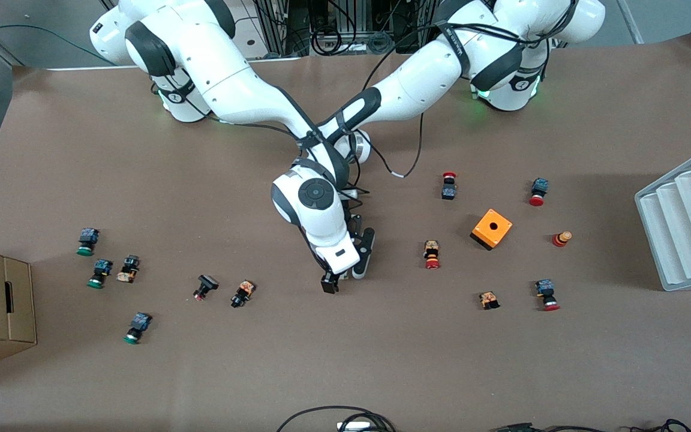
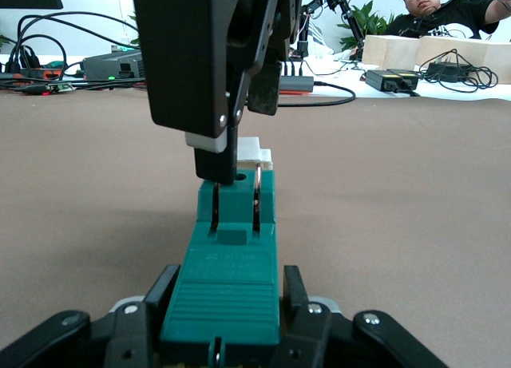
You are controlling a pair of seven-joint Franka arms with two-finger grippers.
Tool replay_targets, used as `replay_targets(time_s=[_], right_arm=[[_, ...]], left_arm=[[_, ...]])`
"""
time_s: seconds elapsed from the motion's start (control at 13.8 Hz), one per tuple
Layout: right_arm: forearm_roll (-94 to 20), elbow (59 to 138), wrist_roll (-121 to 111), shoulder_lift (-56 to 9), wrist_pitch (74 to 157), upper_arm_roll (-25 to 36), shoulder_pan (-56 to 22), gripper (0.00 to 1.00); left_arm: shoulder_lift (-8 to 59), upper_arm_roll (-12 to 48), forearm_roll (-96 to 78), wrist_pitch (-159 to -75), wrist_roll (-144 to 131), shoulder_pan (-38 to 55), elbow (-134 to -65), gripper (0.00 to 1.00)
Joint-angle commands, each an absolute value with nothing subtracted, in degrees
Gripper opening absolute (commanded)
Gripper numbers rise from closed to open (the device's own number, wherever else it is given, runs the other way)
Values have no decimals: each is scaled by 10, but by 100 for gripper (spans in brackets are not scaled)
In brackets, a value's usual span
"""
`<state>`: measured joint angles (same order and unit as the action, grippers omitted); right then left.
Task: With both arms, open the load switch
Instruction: 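Lower the right gripper onto the white lever of the switch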
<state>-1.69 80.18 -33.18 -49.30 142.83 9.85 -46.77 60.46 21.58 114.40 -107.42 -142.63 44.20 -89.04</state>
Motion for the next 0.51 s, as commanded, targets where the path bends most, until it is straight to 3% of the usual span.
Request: replay_targets(time_s=[0.0, 0.44], right_arm=[[-33, 782, -330, -511, 1444, 107, -475, 87], [-38, 782, -329, -524, 1461, 107, -474, 91]], left_arm=[[637, 214, 1146, -1097, -1441, 448, -874, 59], [637, 214, 1146, -1097, -1441, 448, -874, 59]])
